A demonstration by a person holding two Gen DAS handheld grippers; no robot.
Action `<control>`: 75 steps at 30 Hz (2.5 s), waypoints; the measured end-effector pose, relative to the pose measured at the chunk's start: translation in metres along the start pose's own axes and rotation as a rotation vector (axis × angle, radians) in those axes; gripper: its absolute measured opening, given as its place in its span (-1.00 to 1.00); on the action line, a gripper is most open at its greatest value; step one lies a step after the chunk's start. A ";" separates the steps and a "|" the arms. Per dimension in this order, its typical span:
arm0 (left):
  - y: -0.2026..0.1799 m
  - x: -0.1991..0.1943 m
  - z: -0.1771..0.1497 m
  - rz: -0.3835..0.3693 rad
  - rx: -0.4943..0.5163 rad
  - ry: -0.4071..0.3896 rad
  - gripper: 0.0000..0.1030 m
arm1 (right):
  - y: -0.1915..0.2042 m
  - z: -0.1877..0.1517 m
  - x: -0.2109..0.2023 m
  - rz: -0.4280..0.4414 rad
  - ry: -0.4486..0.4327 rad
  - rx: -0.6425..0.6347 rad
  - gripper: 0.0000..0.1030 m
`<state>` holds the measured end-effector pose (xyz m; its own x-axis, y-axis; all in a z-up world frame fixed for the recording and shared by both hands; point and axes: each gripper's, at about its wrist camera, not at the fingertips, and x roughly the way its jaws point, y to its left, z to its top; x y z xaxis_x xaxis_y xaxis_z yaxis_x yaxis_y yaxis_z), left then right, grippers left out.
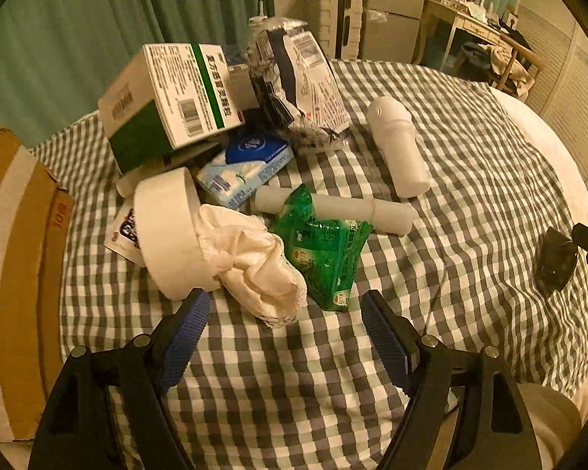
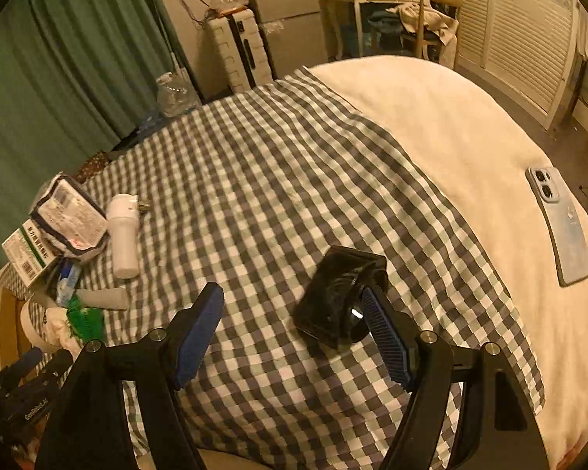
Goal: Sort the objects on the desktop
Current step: 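Move both grippers back over the items on the bed, then grasp the black cup-shaped object with the right gripper while the left grasps the white lace cloth, then carry the lace cloth and black object into the cardboard box and open both grippers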
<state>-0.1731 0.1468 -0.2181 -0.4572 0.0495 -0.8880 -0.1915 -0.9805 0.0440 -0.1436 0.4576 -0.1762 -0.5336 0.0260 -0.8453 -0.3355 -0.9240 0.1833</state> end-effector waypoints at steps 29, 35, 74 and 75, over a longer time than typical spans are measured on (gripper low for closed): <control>0.018 0.046 0.020 -0.059 -0.051 0.032 0.80 | -0.041 -0.004 0.055 -0.068 0.095 0.137 0.58; 0.029 0.038 0.018 -0.106 -0.107 0.020 0.80 | -0.041 -0.002 0.073 -0.073 0.101 0.123 0.38; 0.036 -0.035 0.019 -0.250 0.038 -0.116 -0.48 | -0.030 0.004 -0.004 0.089 -0.039 0.136 0.25; 0.035 -0.039 0.018 -0.251 0.038 -0.120 -0.49 | -0.025 0.006 -0.010 0.094 -0.050 0.129 0.25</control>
<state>-0.1777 0.1137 -0.1738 -0.4906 0.3139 -0.8129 -0.3429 -0.9271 -0.1511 -0.1341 0.4827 -0.1694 -0.6038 -0.0363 -0.7963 -0.3773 -0.8669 0.3257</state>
